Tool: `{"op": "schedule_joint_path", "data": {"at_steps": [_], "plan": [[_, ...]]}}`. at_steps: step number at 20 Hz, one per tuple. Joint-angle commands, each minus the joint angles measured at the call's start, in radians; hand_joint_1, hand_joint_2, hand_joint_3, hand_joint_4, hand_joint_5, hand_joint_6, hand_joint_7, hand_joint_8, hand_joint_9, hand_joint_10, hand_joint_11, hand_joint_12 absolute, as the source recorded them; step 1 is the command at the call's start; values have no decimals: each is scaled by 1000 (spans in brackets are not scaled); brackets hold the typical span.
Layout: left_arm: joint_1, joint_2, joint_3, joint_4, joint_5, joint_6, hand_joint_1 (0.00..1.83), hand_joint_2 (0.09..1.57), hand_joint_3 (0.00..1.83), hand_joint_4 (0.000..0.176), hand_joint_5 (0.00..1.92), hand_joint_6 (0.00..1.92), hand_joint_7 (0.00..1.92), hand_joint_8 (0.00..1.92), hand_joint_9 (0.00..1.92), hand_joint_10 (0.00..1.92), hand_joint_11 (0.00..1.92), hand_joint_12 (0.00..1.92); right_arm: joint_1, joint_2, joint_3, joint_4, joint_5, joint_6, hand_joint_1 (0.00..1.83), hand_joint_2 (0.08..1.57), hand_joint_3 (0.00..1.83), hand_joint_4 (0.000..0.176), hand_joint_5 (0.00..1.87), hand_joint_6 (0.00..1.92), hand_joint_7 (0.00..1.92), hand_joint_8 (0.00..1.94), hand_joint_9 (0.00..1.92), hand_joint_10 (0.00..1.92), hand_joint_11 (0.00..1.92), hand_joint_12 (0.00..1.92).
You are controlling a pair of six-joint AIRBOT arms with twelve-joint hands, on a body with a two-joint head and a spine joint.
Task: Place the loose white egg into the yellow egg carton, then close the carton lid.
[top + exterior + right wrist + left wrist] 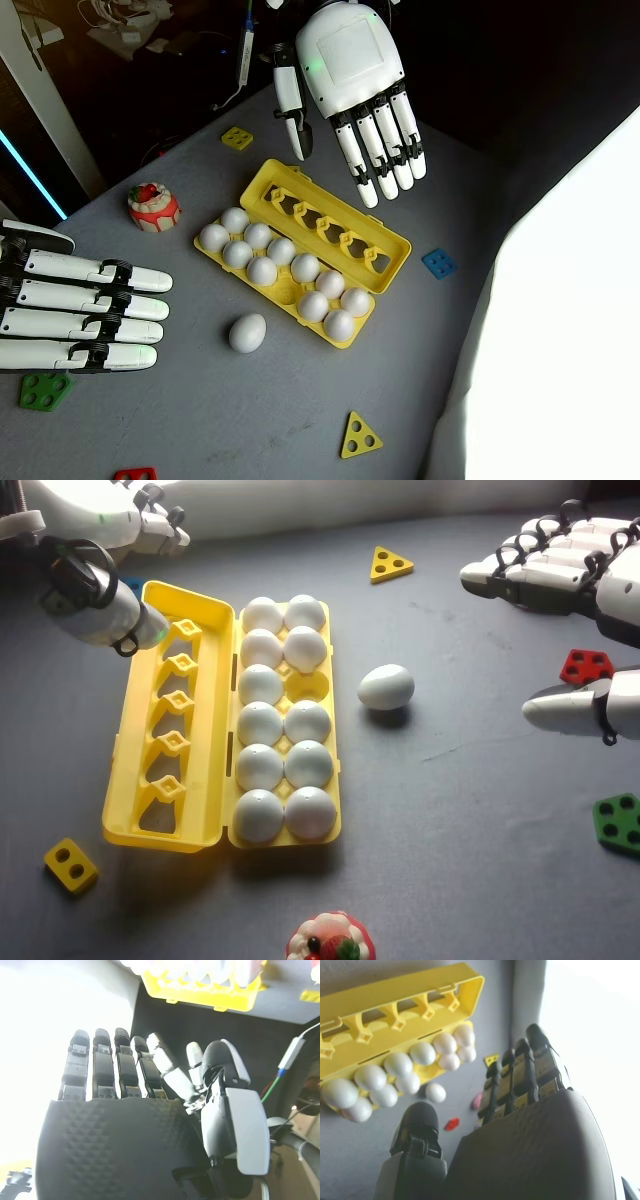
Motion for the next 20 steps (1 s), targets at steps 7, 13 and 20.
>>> {"op": "schedule_joint_path", "data": {"at_steps": [7, 13, 20], "plan": [[-5, 1, -9, 44, -100, -22, 208, 1338, 0, 0, 88, 8, 91, 6, 94, 10, 0, 464, 63, -137, 164, 90, -16, -2, 1108, 1051, 0, 0, 0, 0, 0, 0, 0, 0, 0, 0], [-1, -5, -33, 46, -111, -76, 195, 1344, 1, 0, 88, 3, 97, 3, 94, 4, 0, 454, 61, -253, 278, 185, -145, -2, 1253, 1123, 0, 0, 0, 0, 0, 0, 0, 0, 0, 0], [13, -7, -62, 390, -29, -431, 209, 1348, 1, 0, 109, 6, 117, 4, 110, 4, 0, 476, 66, -341, 371, 259, -137, -17, 1268, 1067, 0, 0, 173, 72, 0, 0, 0, 0, 0, 0]]}}
